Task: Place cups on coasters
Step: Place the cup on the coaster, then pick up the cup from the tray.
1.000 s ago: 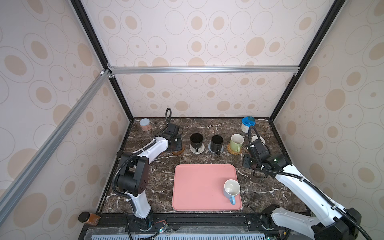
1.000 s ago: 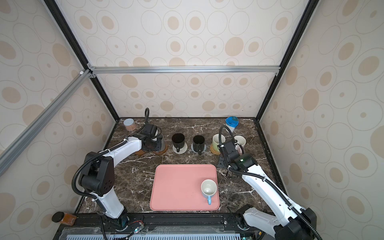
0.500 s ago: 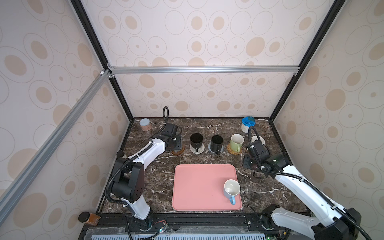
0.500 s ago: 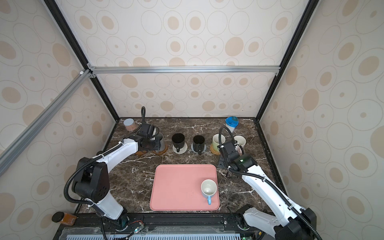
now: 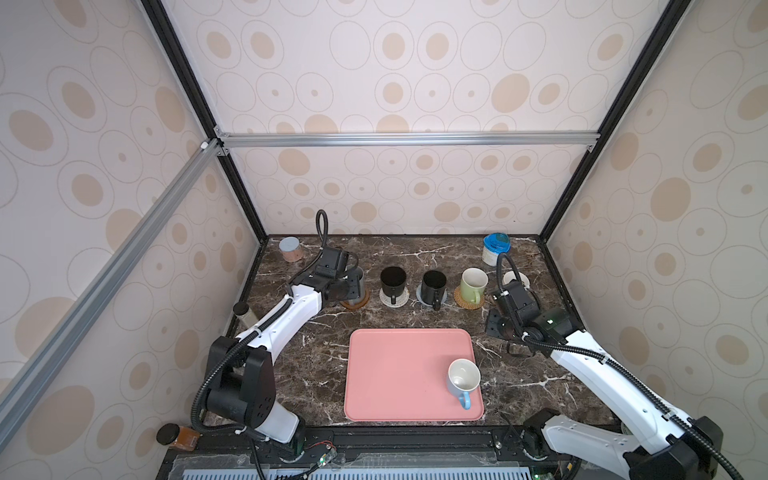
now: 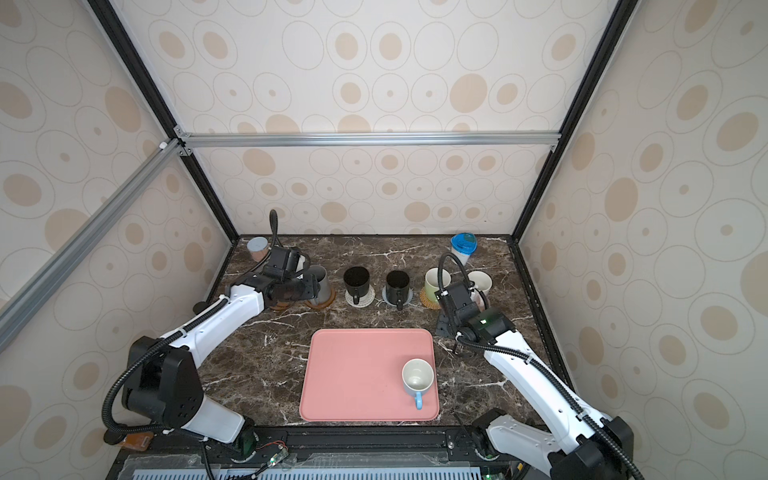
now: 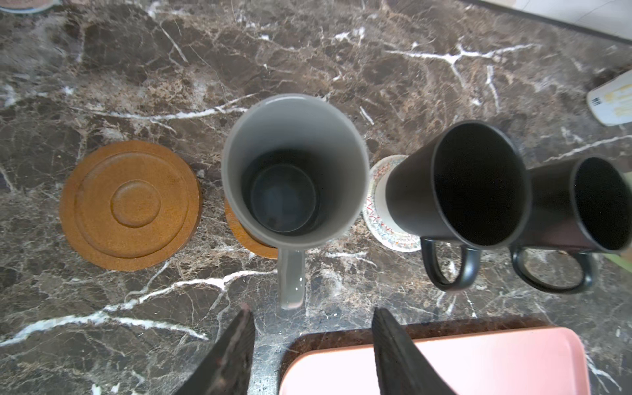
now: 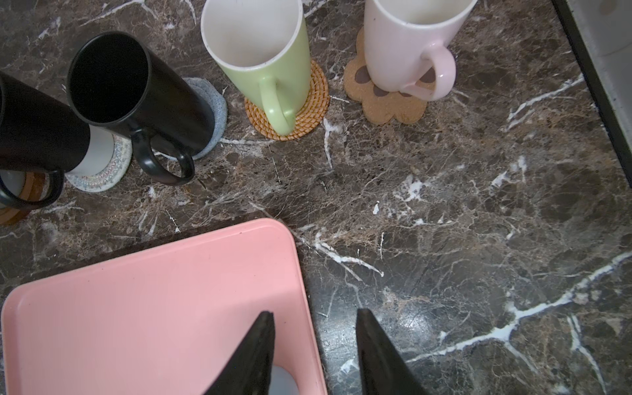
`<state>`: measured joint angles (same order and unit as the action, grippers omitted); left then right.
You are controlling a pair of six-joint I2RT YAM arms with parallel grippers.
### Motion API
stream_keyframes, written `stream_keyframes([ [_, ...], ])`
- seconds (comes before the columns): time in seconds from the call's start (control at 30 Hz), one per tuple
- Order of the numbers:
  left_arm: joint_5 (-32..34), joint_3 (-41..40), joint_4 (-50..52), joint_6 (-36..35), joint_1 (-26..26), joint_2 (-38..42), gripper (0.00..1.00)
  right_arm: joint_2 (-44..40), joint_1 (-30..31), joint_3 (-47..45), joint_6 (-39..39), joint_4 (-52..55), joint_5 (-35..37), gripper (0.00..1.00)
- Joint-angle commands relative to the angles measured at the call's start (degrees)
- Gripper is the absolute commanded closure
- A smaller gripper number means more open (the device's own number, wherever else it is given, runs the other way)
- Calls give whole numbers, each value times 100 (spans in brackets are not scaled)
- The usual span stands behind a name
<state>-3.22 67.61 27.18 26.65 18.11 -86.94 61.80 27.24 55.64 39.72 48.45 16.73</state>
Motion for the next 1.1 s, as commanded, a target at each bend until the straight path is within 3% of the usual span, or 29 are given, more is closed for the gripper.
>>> stream_keyframes([
  [0.0, 46, 4, 236, 86, 99, 241, 44, -91, -34, 6, -53, 57, 97, 57],
  [0.17, 364, 84, 505, 176, 567, 592, 43, -67, -34, 68, -318, 63, 71, 57],
  [0.57, 322, 188, 726, 1117, 2067, 1026, 42, 233, -31, 226, -592, -85, -32, 57],
  [0.9, 521, 278, 1070, 1545, 3067, 1004, 40, 299, -92, 181, -926, -378, -73, 57],
  [1.07, 310, 422, 1146, 1830, 3753, 726, 38, 393, -127, 228, -1121, -419, -5, 57],
])
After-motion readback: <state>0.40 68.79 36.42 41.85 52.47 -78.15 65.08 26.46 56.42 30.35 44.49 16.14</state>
